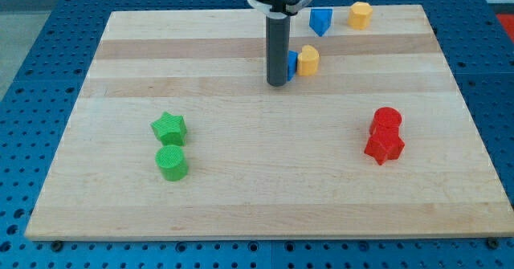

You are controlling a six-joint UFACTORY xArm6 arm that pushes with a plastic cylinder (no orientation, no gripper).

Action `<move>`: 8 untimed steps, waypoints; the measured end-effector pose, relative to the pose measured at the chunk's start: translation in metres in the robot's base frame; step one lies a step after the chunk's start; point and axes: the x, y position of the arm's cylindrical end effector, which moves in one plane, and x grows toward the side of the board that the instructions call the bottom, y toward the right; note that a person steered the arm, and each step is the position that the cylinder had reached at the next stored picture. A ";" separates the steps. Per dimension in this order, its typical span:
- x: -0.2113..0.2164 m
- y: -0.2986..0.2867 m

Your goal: Push the blue cube to the blue triangle

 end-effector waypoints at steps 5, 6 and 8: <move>-0.048 0.019; -0.058 0.037; -0.089 0.070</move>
